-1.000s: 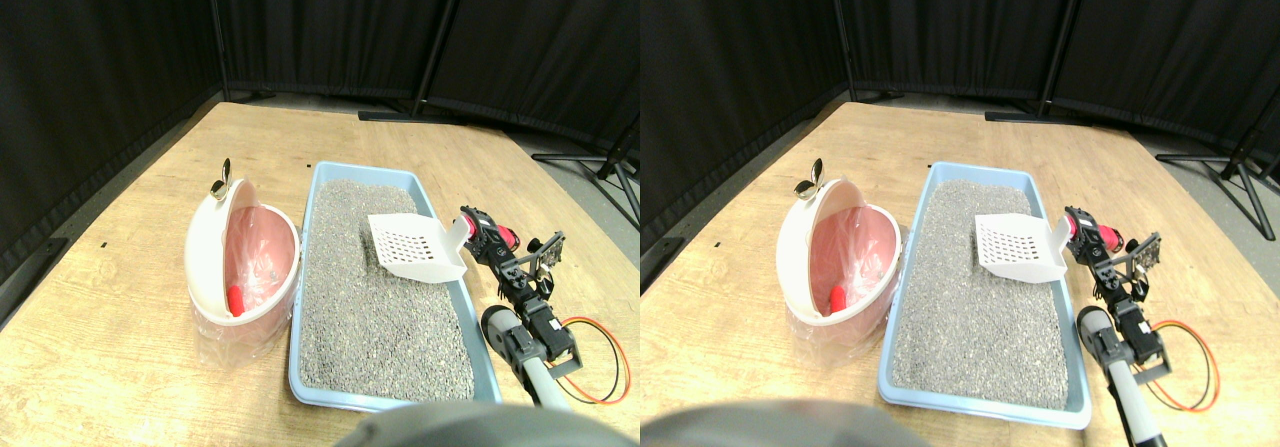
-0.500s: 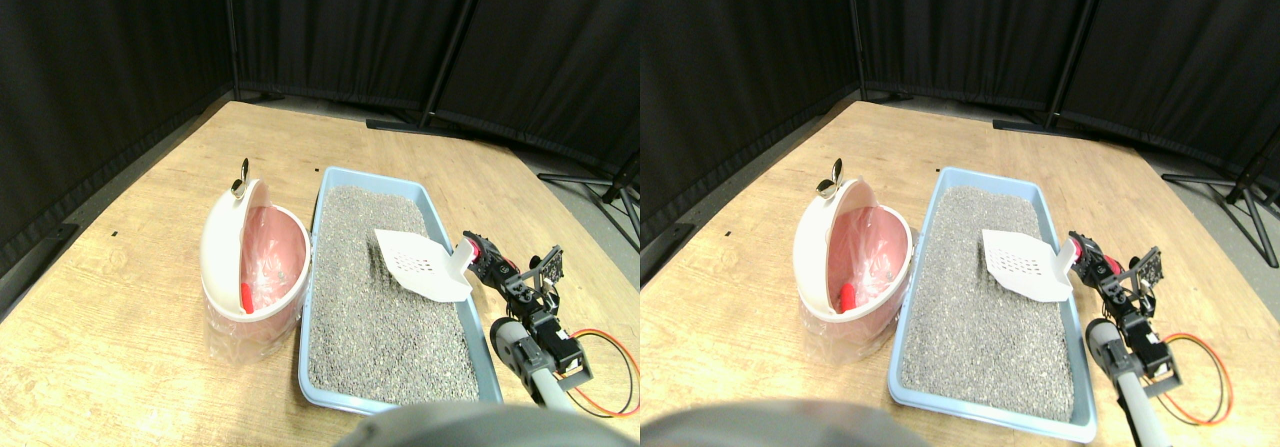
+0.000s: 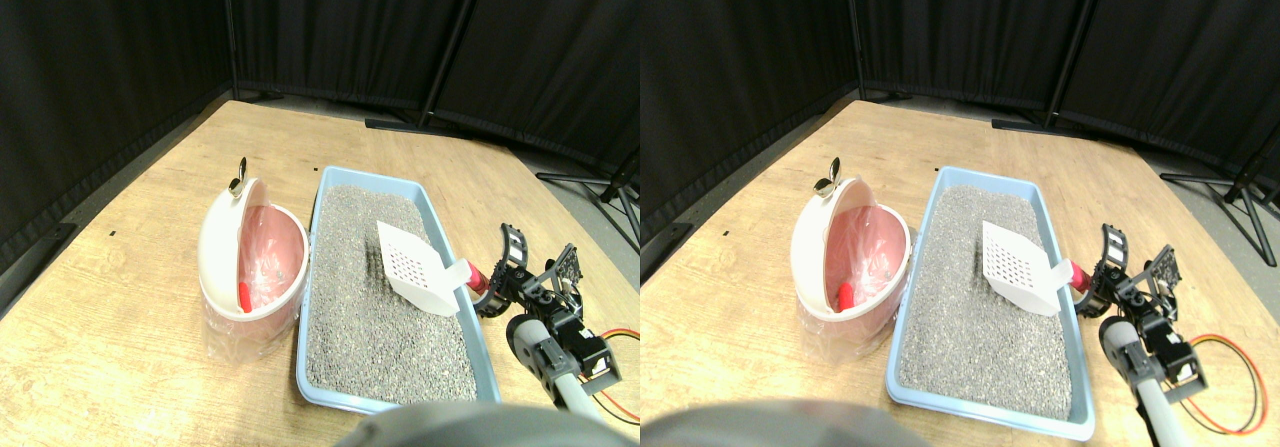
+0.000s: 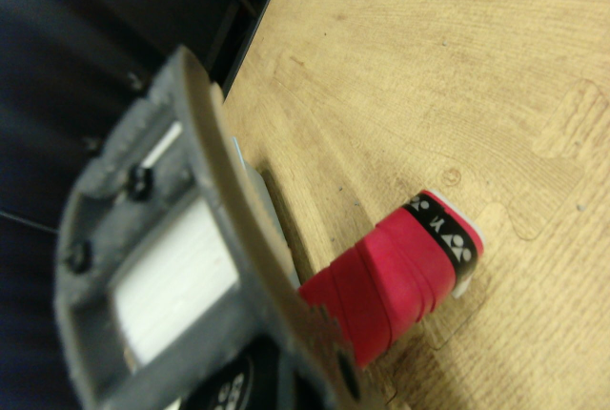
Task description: Scoop (unimanual)
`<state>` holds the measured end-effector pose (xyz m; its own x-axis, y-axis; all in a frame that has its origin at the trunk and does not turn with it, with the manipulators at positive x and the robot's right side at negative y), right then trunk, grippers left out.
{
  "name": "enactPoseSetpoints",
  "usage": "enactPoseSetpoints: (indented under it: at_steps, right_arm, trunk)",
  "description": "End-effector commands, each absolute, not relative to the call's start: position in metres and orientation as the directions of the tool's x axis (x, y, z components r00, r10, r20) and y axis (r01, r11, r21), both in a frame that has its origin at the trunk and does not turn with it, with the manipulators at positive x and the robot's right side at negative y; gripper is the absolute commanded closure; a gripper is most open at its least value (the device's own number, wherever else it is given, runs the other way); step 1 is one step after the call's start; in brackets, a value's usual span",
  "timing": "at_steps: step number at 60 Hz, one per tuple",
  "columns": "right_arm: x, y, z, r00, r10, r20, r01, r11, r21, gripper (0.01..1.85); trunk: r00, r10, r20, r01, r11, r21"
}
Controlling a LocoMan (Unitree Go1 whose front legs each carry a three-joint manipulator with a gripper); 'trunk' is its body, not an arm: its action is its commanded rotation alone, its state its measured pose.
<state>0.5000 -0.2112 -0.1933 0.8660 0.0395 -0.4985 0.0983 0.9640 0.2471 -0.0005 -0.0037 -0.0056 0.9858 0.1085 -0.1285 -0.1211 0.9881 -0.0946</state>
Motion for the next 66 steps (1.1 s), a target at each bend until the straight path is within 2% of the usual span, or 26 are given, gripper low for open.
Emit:
enactPoseSetpoints:
  at_steps: [1,9,14,19,21,22,26,29,30,32,34,37,42,50,66]
  right_arm:
    - [0.5,-0.212,-0.188,0.873,0.049,-0.485,0.097,0.958,0.271,0.25]
    - [0.495,-0.213,-0.184,0.877,0.057,-0.477,0.091,0.955,0.282,0.24]
    - [0.49,-0.214,-0.18,0.89,0.072,-0.45,0.064,0.958,0.28,0.28]
    - [0.482,-0.215,-0.174,0.917,0.096,-0.386,0.009,0.966,0.26,0.41]
    - [0.478,-0.216,-0.172,0.935,0.101,-0.341,-0.017,0.971,0.24,0.56]
    - [0.478,-0.216,-0.172,0.935,0.101,-0.341,-0.017,0.971,0.24,0.56]
    - [0.472,-0.217,-0.168,0.95,0.103,-0.294,-0.039,0.975,0.217,0.81]
    - [0.47,-0.219,-0.169,0.965,0.134,-0.227,-0.082,0.971,0.226,1.0]
    - [0.47,-0.219,-0.169,0.965,0.134,-0.227,-0.082,0.971,0.226,1.0]
    - [0.468,-0.22,-0.168,0.969,0.132,-0.211,-0.089,0.976,0.2,1.1]
    - [0.467,-0.222,-0.169,0.976,0.145,-0.16,-0.111,0.973,0.203,1.26]
    - [0.464,-0.223,-0.168,0.979,0.146,-0.141,-0.118,0.975,0.187,1.41]
    - [0.458,-0.226,-0.169,0.985,0.164,-0.058,-0.151,0.972,0.182,1.81]
    - [0.449,-0.23,-0.172,0.978,0.202,0.05,-0.206,0.974,0.095,1.81]
    - [0.43,-0.236,-0.177,0.976,0.193,0.105,-0.194,0.981,0.003,1.81]
  trunk:
    - [0.985,0.116,-0.128,-0.13,0.986,-0.108]
    - [0.985,0.117,-0.131,-0.131,0.986,-0.106]
    - [0.985,0.115,-0.13,-0.129,0.986,-0.104]
    - [0.985,0.109,-0.132,-0.122,0.987,-0.101]
    - [0.986,0.104,-0.133,-0.117,0.988,-0.098]
    - [0.986,0.104,-0.133,-0.117,0.988,-0.098]
    - [0.987,0.094,-0.133,-0.106,0.99,-0.093]
    - [0.987,0.089,-0.133,-0.101,0.991,-0.091]
    - [0.987,0.089,-0.133,-0.101,0.991,-0.091]
    - [0.988,0.083,-0.133,-0.095,0.992,-0.089]
    - [0.988,0.08,-0.134,-0.092,0.992,-0.088]
    - [0.988,0.071,-0.134,-0.083,0.993,-0.085]
    - [0.989,0.061,-0.133,-0.072,0.994,-0.08]
    - [0.99,0.042,-0.135,-0.052,0.996,-0.071]
    - [0.991,0.004,-0.136,-0.012,0.998,-0.056]
